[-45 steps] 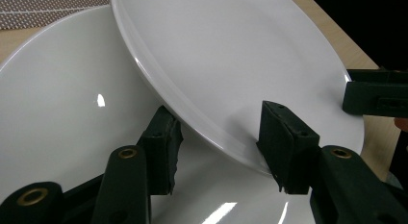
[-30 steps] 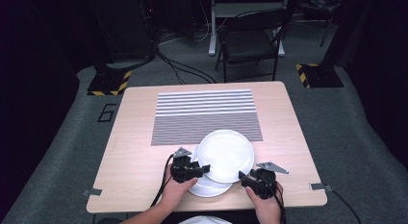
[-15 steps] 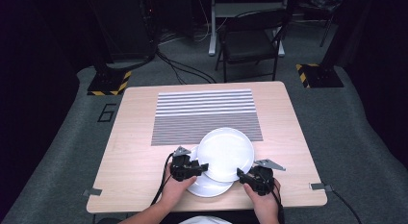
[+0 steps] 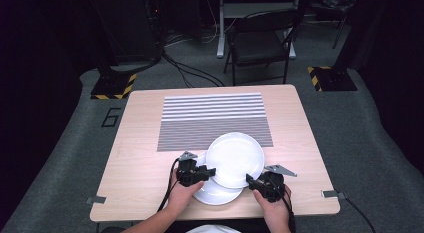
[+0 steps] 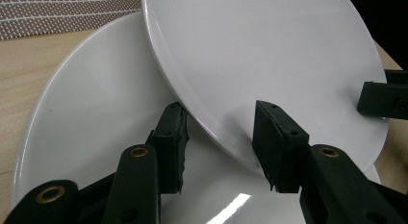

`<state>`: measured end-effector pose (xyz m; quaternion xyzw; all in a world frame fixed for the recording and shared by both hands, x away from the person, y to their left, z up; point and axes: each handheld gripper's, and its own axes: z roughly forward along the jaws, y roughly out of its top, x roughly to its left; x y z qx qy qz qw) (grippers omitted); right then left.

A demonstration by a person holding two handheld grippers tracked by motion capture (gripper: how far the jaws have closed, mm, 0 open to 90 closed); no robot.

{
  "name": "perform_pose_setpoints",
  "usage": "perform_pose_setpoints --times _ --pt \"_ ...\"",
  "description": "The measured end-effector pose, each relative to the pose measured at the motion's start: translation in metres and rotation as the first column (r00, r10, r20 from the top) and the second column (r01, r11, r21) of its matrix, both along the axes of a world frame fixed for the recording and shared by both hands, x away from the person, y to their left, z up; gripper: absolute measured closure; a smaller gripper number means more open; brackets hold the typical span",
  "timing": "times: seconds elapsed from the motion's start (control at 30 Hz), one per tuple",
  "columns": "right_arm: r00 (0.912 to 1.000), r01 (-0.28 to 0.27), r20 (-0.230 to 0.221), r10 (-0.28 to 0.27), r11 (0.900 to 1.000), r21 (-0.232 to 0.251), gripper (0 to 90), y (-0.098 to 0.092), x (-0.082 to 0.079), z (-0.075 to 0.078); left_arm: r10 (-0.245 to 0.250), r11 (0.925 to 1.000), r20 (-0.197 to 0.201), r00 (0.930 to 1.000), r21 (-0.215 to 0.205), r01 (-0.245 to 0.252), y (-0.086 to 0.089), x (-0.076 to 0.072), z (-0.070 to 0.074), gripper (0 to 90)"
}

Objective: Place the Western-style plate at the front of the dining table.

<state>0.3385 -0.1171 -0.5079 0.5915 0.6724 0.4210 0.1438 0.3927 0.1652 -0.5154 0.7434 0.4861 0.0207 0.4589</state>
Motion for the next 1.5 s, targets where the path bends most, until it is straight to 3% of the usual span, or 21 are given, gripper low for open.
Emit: perform_pose_setpoints --times 0.27,0.9,1.5 --pt "0.9997 0.0 0.023 0.001 1.0 -0.026 48.3 0.003 -0.002 0.004 -0.004 0.9998 -0.014 0.9999 -0.019 0.004 0.0 -0.001 0.0 56.4" --pt "0.9993 -0.002 0.036 0.002 1.0 0.001 49.1 0.005 -0.002 0.005 0.002 0.9993 -0.004 1.0 -0.038 -0.003 0.004 -0.002 0.002 57.7" --pt "0.9959 -0.025 0.087 0.025 1.0 -0.01 49.9 0.008 -0.003 0.012 0.013 0.9979 0.04 0.9991 -0.064 -0.01 0.009 -0.005 0.009 58.7"
